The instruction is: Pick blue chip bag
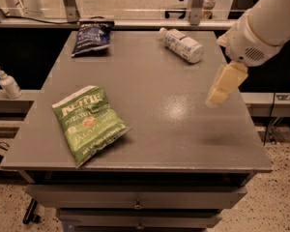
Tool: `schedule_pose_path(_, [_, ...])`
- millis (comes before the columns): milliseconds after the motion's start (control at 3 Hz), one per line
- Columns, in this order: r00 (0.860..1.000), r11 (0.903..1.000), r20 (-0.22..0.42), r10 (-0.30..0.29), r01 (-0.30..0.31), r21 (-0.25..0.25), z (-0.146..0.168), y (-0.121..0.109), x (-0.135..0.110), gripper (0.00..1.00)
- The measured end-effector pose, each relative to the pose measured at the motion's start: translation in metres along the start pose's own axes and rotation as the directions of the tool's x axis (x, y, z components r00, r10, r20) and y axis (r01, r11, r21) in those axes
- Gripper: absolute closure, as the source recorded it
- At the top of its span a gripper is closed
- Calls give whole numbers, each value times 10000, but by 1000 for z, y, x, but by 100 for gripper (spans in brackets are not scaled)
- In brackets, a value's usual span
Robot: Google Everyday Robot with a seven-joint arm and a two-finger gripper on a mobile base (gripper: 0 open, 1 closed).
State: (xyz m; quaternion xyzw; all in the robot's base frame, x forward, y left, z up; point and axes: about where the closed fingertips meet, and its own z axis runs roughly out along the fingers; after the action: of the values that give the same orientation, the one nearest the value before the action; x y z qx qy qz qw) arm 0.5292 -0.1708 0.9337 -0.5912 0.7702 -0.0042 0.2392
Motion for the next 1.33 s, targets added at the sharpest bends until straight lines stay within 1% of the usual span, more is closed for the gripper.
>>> schedule_pose_path(333, [9971,9988,714,255,-284,398,48,-47,-28,0])
schedule_pose_path(667, [9875,9963,1522,412,-521,686,97,-92,-65,0])
schedule_pose_path(1000, [9711,9951,2339,483,-669,722,153,-133,-118,0])
schedule_pose_path(1333, [9711,9952,2339,483,-669,721,153,-133,-118,0])
